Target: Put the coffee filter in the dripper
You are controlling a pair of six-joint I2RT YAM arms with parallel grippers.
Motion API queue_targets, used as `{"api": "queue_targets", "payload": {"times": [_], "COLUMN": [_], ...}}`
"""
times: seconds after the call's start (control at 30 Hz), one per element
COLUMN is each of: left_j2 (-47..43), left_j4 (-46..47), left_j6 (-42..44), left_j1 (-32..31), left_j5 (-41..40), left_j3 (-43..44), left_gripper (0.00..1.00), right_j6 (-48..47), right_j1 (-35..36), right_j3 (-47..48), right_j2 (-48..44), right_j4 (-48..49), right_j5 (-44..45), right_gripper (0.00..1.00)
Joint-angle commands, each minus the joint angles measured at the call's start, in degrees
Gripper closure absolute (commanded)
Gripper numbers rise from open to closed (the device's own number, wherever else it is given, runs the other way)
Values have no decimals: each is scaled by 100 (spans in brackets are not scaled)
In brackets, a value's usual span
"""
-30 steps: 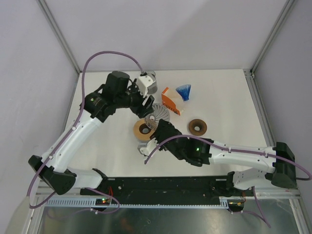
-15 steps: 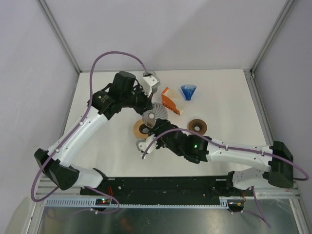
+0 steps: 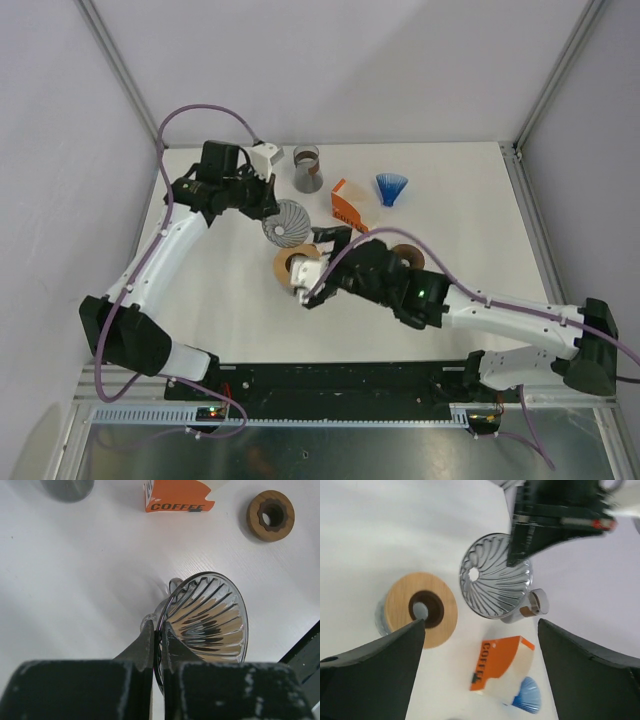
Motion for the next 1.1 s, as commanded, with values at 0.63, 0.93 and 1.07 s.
{"api": "queue_targets", "payload": {"times": [0.63,0.93,1.07], "left_j2": [-270,-164,-94], "left_j4": [833,1013,1097], "left_j6": [-845,-844,-845], "left_j1": [725,765,776], "left_j5": [2440,2662,2730], "left_j3": [-928,-1287,-1431], "left_gripper": [100,100,100], "right_j6": [7397,7505,7496], "right_j1": [-2477,-2281,-2201], "right_j3": [1610,1689,1696], "right_j2": [1568,1909,1975], "right_j4": [-397,-711,-762], "right_j5": [-1465,-1809,-1776], "right_gripper": [30,48,55]}}
